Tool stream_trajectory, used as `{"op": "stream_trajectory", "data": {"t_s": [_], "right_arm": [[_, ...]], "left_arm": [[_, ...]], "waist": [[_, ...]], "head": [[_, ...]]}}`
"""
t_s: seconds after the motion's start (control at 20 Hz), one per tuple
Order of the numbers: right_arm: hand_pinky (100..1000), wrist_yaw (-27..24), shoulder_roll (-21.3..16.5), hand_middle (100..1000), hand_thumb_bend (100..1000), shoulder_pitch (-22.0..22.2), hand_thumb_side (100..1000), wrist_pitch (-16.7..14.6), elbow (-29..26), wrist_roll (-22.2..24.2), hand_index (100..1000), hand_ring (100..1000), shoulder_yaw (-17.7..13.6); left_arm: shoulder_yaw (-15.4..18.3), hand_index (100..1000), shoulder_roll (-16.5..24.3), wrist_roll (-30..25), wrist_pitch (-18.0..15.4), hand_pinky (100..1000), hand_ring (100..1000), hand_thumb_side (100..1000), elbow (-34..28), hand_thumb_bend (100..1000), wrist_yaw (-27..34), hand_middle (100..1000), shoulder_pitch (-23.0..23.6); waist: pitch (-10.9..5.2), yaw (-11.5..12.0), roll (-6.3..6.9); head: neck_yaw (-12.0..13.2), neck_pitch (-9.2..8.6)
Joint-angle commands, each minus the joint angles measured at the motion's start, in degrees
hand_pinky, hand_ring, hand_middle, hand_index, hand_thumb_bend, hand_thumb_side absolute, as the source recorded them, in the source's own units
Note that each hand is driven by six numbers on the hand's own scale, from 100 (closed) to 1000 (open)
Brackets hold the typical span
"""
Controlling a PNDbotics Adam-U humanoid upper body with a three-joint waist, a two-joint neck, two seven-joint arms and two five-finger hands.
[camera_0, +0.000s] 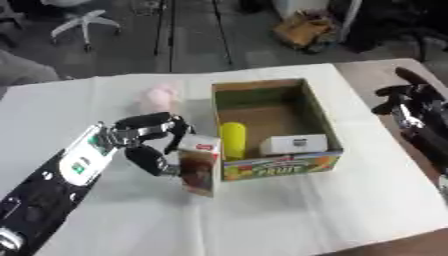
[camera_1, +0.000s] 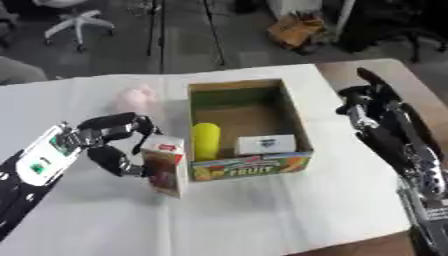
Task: Pick up objects on the table and place them in the box.
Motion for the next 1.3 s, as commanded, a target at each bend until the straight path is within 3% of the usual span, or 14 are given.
{"op": "stream_trajectory", "data": {"t_s": [0.05,0.3,0.65,0.75,1.3], "right_arm": [[723,-0.2,-1.1,714,124,-0.7,525,0.0,-0.5,-0.2,1000,621,-0.4],[722,-0.2,-1.1,714,124,-0.7,525,0.0,-0.5,-0.3,1000,621,-0.5],[723,-0.3,-1.0,714,124,-0.7,525,-0.1,-0.5,-0.2,1000,622,-0.3],[722,-0.4,-0.9,715,123,-0.9,525,-0.1,-0.5,-0.2,1000,623,-0.2],[737,-0.3,-0.6,713,126,-1.1,524,0.1,-0.4,-1.3,1000,633,0.1]], "left_arm": [[3.6,435,1.6,-2.4,-1.7,464,278,433,-2.1,179,3.5,231,-2.0],[5.4,440,0.7,0.2,3.4,465,286,421,-1.9,222,6.4,237,-4.2],[5.5,457,-3.7,6.5,9.1,470,303,455,1.9,274,1.6,257,-8.6],[5.1,479,-5.0,8.4,9.9,474,321,498,3.0,340,-0.2,282,-9.6],[5.2,528,-12.2,19.2,5.8,499,378,568,15.7,409,-11.0,347,-13.3]], "waist": [[-0.75,0.0,-0.09],[-0.82,-0.1,-0.18],[-0.94,-0.4,-0.33],[-0.99,-0.6,-0.45],[-1.16,-1.4,-0.57]], "head": [[-0.3,-0.58],[-0.4,-0.51],[-0.2,-0.36],[0.1,-0.47],[1.0,-0.34]]}}
